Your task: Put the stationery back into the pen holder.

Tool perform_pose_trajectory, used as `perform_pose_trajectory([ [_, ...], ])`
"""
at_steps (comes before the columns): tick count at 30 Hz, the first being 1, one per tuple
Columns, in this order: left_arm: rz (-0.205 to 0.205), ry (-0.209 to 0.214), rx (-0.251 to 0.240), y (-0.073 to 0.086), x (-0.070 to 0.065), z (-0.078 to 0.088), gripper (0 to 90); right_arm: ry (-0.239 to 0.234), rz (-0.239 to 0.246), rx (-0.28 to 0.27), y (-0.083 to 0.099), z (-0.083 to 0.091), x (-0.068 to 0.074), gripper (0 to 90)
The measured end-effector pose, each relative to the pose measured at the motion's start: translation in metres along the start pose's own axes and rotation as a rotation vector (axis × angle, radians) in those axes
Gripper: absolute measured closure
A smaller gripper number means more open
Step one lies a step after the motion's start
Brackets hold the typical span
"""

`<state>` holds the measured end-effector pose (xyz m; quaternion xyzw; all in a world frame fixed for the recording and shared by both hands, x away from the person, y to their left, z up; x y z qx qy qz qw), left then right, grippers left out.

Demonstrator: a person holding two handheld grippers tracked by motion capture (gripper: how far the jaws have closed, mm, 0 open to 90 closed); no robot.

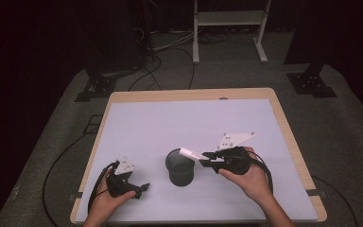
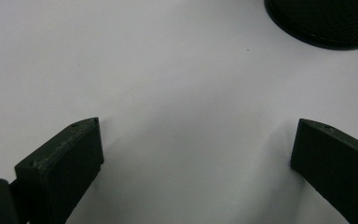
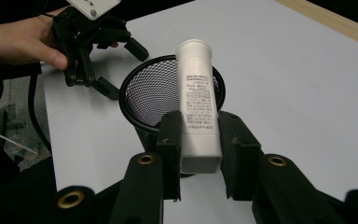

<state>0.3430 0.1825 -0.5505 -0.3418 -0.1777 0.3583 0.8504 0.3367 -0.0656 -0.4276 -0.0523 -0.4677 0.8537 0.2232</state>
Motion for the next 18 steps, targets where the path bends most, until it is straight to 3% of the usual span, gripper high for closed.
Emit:
perform_pose_trajectory([
  [18, 0.000, 0.000, 0.000, 0.000, 0.000, 0.000, 1.4, -0.030, 0.019, 0.035, -0.017, -0.029, 0.005, 70.2],
])
Point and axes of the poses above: each handheld gripper's, and its own axes: z roughly backward along the jaws, y roughly out of its underside, x roughly to its left, the point moved 10 cm from there along -z, roughly forward along the jaws, and after that the axes turned 4 degrees about -y, right-handed, at the moved point
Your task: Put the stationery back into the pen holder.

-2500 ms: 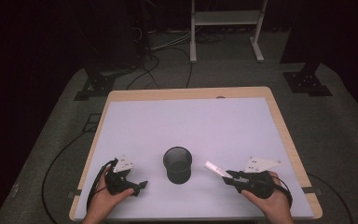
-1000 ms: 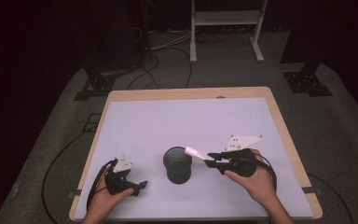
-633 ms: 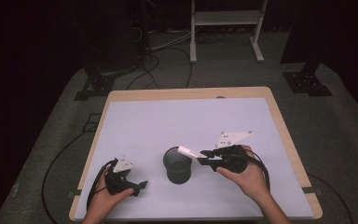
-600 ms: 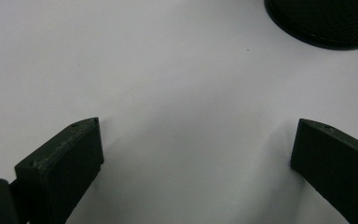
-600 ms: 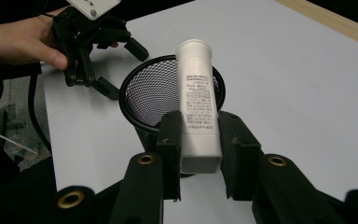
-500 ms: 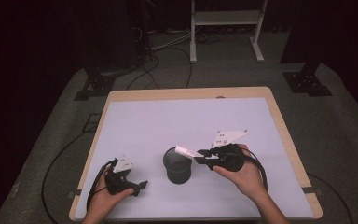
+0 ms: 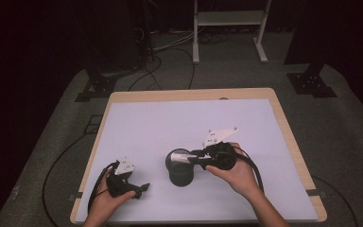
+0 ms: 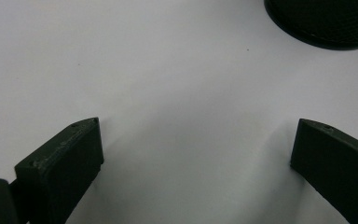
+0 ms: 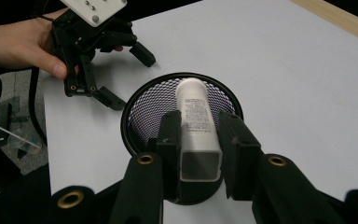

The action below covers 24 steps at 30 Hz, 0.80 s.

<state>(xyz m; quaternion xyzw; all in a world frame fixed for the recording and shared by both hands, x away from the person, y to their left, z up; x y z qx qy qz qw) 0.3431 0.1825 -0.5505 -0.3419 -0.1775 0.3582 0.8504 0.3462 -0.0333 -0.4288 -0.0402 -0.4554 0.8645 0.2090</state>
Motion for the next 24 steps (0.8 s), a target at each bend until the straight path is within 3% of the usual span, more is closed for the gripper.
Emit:
perform_pose_trajectory([
  [18, 0.000, 0.000, 0.001, 0.000, 0.000, 0.000, 1.4, -0.025, 0.011, 0.036, -0.004, -0.028, 0.000, 69.5],
  [24, 0.002, 0.000, 0.000, 0.000, 0.000, 0.000, 1.4, -0.029, 0.010, 0.031, -0.004, -0.027, 0.001, 61.0],
])
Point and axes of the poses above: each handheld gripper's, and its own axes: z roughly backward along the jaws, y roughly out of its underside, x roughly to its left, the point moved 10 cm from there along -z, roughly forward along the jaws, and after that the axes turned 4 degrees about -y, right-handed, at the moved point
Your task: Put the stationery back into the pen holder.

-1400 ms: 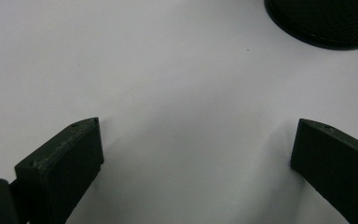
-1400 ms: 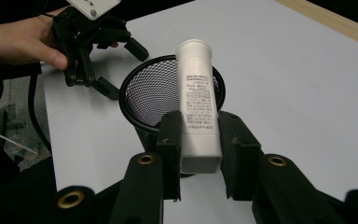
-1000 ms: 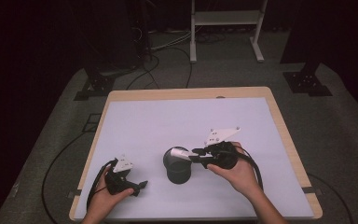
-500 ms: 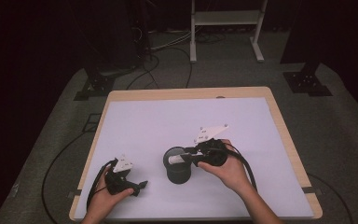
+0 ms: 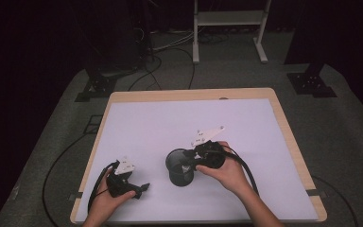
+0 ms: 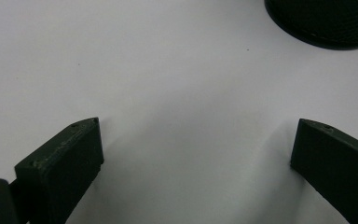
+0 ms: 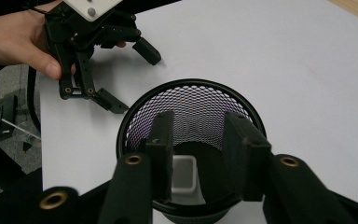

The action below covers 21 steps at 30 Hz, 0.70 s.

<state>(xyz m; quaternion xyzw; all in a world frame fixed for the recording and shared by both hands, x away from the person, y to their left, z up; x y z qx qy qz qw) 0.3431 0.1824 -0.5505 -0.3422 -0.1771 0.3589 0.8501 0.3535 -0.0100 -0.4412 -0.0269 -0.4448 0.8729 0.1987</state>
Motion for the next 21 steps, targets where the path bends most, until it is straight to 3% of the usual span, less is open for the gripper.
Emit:
perform_pose_trajectory([
  [10, 0.000, 0.000, 0.000, 0.000, 0.000, 0.000, 1.4, 0.049, -0.020, -0.043, 0.013, 0.028, -0.007, 49.1],
  [21, -0.003, -0.001, 0.000, 0.000, 0.000, 0.000, 1.3, 0.129, -0.087, -0.060, 0.055, 0.061, -0.025, 33.4],
])
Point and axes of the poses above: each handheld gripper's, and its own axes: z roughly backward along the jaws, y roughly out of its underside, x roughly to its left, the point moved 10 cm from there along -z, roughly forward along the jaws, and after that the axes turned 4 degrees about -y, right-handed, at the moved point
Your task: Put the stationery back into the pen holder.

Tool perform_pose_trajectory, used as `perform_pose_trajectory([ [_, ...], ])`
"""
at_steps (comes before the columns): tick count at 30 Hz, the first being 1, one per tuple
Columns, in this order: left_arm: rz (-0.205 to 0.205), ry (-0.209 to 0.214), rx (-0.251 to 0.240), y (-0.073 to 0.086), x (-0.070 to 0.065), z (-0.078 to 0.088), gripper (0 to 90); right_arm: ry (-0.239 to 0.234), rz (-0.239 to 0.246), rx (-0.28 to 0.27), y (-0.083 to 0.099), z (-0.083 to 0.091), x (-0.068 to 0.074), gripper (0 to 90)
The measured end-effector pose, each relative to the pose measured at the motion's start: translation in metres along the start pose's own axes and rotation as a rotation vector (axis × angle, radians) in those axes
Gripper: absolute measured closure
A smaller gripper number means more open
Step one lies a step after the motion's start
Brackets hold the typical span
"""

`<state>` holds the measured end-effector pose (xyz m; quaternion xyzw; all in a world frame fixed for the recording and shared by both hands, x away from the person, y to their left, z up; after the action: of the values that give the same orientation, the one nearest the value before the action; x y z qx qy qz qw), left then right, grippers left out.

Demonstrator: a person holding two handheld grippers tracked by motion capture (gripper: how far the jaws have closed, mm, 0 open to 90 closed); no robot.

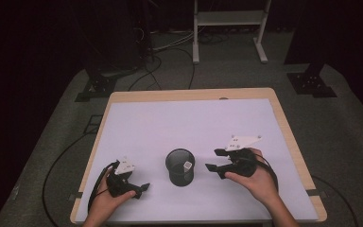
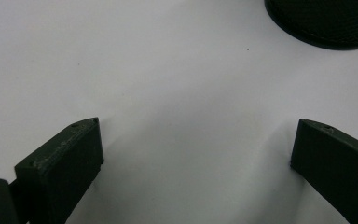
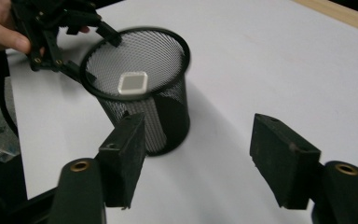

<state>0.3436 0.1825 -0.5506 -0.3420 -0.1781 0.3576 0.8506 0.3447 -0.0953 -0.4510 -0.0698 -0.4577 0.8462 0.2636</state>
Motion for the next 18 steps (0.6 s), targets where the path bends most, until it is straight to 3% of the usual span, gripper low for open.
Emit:
perform_pose_trajectory([
  [12, 0.000, 0.000, -0.001, 0.000, 0.000, 0.000, 1.4, 0.095, -0.064, 0.012, 0.057, 0.027, -0.030, 26.0],
  [18, 0.000, 0.000, -0.001, 0.000, 0.000, 0.000, 1.3, 0.147, -0.090, 0.053, 0.093, 0.032, -0.046, 22.5],
])
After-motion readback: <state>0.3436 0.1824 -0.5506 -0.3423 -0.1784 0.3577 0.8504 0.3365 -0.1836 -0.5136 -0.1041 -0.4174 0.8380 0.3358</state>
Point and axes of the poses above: each handheld gripper's, and its own axes: z roughly backward along the jaws, y roughly out of its underside, x roughly to its left, the point moved 10 cm from there along -z, roughly forward along the jaws, and after that the axes turned 4 degrees about -y, right-handed, at the moved point
